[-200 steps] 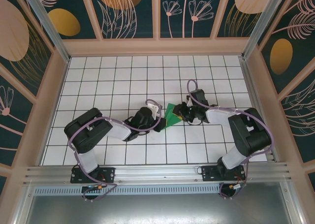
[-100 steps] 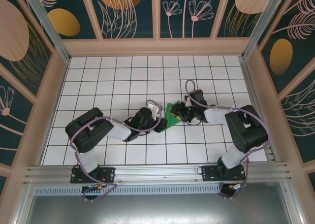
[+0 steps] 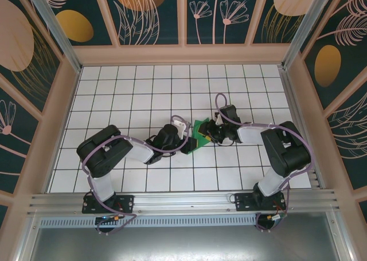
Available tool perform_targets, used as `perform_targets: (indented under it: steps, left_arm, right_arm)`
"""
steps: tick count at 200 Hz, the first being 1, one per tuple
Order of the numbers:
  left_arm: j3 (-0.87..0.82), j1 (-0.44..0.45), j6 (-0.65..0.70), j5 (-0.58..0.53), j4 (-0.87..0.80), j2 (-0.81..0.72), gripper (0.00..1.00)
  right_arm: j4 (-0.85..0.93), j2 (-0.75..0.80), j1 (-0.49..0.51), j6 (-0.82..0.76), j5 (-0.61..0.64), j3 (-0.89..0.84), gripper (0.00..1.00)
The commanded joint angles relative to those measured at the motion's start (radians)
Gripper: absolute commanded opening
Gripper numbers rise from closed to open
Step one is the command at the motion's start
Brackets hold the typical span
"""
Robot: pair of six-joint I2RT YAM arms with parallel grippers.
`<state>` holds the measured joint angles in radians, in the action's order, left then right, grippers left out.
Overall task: Fold a paper plane with a square sheet of paper (pick it up from the middle)
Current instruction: Fourth fold the wing at the center of the table.
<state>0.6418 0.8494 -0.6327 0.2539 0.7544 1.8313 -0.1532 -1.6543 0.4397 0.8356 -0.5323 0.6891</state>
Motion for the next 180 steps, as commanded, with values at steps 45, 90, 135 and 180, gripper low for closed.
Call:
perform_targets:
  steps: [45,90,135,180]
  left_arm:
    - [0.038,0.000,0.031,-0.003,-0.013,0.032,0.20]
    - [0.044,-0.006,0.032,0.042,-0.003,0.037,0.10]
    - [0.022,-0.027,0.006,0.089,0.028,0.035,0.06]
    - [0.030,-0.046,0.041,0.138,0.017,0.043,0.05]
  right_arm:
    - [0.003,0.025,0.006,-0.014,-0.008,0.009,0.42]
    - [-0.015,0.053,0.004,-0.085,-0.009,-0.017,0.41]
    - [-0.055,0.089,-0.013,-0.145,-0.032,-0.056,0.41]
    - [-0.033,0.088,-0.016,-0.193,-0.014,-0.063,0.41]
